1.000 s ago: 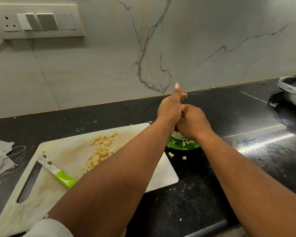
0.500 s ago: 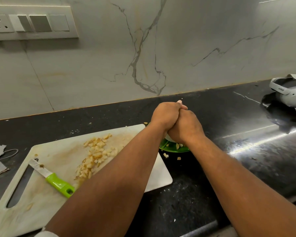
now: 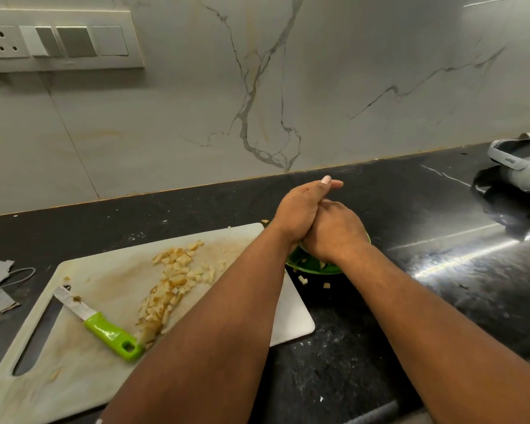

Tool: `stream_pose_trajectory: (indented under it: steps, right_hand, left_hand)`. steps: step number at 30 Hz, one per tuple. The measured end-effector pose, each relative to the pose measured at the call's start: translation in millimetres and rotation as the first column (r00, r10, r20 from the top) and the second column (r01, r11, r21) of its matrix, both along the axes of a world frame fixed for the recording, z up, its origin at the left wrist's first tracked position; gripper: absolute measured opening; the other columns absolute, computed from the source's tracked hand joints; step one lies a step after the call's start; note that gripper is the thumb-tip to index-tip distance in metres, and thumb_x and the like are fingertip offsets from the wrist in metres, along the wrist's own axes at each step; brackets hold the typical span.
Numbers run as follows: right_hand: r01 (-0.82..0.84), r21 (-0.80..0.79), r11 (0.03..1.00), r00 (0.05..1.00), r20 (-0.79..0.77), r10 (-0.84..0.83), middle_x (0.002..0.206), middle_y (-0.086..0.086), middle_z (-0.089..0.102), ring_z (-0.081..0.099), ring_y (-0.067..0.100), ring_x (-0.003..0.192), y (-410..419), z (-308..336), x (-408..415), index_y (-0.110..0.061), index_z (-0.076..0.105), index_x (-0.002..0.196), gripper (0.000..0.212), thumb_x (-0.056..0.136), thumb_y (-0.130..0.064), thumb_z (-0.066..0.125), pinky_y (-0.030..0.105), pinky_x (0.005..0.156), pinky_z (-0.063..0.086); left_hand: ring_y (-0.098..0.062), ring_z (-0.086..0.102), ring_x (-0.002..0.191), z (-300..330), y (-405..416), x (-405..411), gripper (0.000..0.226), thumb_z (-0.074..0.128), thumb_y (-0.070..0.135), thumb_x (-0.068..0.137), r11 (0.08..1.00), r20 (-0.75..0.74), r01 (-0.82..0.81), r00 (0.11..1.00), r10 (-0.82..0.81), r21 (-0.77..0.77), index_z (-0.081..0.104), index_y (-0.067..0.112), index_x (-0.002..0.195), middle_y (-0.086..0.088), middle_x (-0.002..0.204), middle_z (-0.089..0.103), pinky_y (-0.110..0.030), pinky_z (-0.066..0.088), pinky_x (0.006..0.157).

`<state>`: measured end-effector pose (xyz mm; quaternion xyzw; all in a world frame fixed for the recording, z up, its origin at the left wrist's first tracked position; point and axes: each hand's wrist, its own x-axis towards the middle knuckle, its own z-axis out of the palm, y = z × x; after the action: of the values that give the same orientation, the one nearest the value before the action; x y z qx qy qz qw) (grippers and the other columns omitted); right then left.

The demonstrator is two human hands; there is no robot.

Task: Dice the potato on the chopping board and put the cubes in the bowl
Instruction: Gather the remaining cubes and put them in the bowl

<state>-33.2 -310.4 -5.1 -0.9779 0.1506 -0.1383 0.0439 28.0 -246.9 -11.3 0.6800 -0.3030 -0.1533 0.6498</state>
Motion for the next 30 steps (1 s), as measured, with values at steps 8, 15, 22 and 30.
stream_pose_trajectory:
  steps: [8,15,22,30]
  right_hand:
    - [-0.001,0.009,1.0,0.995,-0.101,0.002,0.128,0.013,0.063,0.057,0.027,0.12,0.8,5.4,-5.8,-0.011,0.058,0.125,0.03,0.102,-0.022,0.043,0.04,0.099,0.044]
    - [-0.016,0.092,0.996,0.996,0.094,0.008,0.131,0.005,0.061,0.054,0.021,0.123,-4.0,-4.2,-4.0,-0.016,0.055,0.131,0.035,0.098,-0.025,0.046,0.036,0.106,0.039]
    - [-0.02,0.05,0.999,0.994,0.11,0.014,0.119,0.002,0.064,0.058,0.021,0.11,-5.7,-13.3,1.6,-0.022,0.055,0.128,0.033,0.097,-0.031,0.046,0.036,0.095,0.045]
    - [-0.044,0.46,0.887,0.974,0.218,-0.065,0.086,0.0,0.067,0.064,0.024,0.083,-15.2,-7.9,5.2,-0.026,0.062,0.087,0.018,0.093,-0.036,0.047,0.045,0.075,0.054]
  left_hand:
    - [-0.009,0.052,0.136,10.1,-3.1,0.5,0.047,0.038,0.053,0.106,0.99,0.257,0.102,0.959,-0.123,0.092,0.078,0.029,0.116,0.005,0.136,0.067,-0.038,0.032,0.118]
    - [-0.011,0.028,0.153,6.1,-6.5,2.4,0.055,0.027,0.055,0.109,0.998,0.202,0.066,0.977,-0.067,0.012,0.058,0.029,0.146,0.004,0.163,0.041,-0.038,0.016,0.127]
    - [-0.013,0.001,0.159,6.3,-2.7,3.4,0.129,0.027,0.106,0.061,0.987,0.088,0.097,0.99,-0.108,0.129,0.014,0.032,0.165,0.008,0.173,0.008,-0.049,-0.002,0.129]
    - [-0.018,0.03,0.153,6.2,-2.3,7.2,0.134,0.039,0.11,0.046,0.987,0.019,0.122,0.993,-0.12,-0.108,0.041,0.034,0.157,-0.001,0.161,0.044,-0.046,0.016,0.127]
